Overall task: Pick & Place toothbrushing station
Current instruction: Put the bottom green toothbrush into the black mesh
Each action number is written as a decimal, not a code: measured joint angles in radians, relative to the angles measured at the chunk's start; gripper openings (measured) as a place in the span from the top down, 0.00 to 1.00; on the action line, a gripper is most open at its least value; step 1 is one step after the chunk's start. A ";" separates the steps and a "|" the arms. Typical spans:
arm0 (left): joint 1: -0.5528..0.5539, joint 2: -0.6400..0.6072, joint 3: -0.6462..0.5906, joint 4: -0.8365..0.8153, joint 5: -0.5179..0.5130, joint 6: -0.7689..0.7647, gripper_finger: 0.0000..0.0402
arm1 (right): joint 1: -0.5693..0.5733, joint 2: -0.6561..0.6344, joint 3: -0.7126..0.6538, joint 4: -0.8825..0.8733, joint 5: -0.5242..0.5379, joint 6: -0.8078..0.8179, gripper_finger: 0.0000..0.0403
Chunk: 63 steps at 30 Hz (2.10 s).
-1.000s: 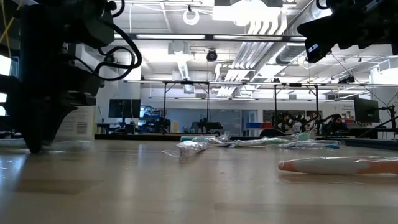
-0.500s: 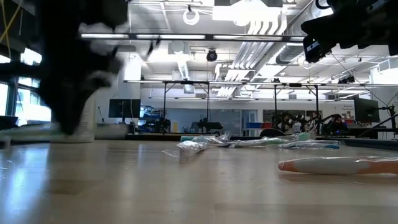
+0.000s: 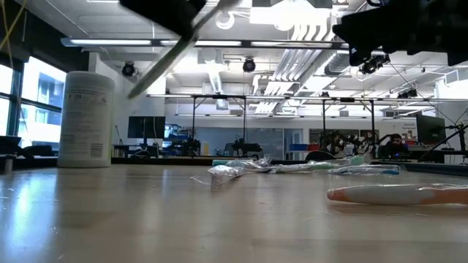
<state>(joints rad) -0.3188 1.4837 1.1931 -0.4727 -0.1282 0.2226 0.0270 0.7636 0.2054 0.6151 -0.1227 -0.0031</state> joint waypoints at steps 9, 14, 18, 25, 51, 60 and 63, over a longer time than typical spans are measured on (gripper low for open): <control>0.109 -0.006 -0.073 0.397 0.128 0.123 0.97 | 0.162 0.001 0.003 0.026 0.172 -0.159 0.37; 0.213 -0.006 -0.165 0.694 0.233 0.115 0.97 | 0.270 0.042 0.051 0.027 0.293 -0.167 0.37; 0.261 0.035 -0.199 0.894 0.372 0.050 0.97 | 0.334 0.125 0.101 0.024 0.418 -0.177 0.38; 0.266 0.130 -0.199 1.026 0.405 0.035 0.97 | 0.366 0.280 0.226 0.026 0.577 -0.157 0.38; 0.266 0.138 -0.198 1.051 0.406 0.062 0.97 | 0.319 0.488 0.433 0.012 0.515 -0.086 0.38; 0.266 0.138 -0.198 1.054 0.403 0.068 0.97 | 0.272 0.488 0.432 -0.015 0.432 -0.025 0.42; 0.266 0.138 -0.198 1.054 0.402 0.068 0.97 | 0.272 0.488 0.432 -0.016 0.407 -0.026 0.49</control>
<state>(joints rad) -0.0525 1.6222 0.9951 0.5816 0.2736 0.2909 0.2989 1.2514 0.6376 0.5991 0.2845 -0.0287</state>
